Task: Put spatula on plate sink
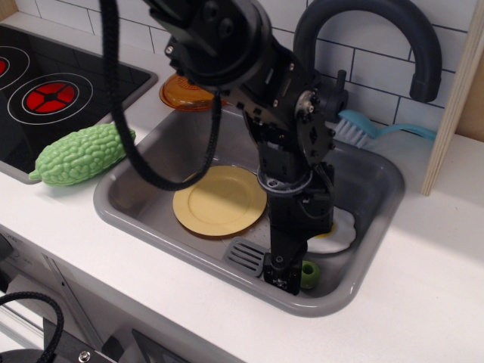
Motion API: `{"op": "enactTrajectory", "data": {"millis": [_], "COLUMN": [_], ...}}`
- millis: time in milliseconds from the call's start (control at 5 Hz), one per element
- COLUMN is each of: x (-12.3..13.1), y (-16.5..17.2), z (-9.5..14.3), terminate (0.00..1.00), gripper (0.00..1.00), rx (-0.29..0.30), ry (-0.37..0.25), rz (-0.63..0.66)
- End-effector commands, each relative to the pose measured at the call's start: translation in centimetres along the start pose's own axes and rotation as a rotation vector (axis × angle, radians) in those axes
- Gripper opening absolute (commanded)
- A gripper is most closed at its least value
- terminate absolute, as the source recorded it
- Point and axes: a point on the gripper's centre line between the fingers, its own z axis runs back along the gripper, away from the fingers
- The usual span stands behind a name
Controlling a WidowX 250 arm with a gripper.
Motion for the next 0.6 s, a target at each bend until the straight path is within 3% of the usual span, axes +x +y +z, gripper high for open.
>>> {"op": "enactTrajectory", "data": {"millis": [0,200,400], "x": [-0.4,-0.45,-0.73], "y": [-0.72,-0.86,-1.23], "z": [-0.02,-0.18,-0.9], "terminate": [0.0,0.0,0.0], "gripper": [1.0,0.0,0.0], "rx": [-0.02,-0.035,-0.028], "ry": [0.015,0.01,0.024], "rz": [-0.047,-0.056,-0.062]}}
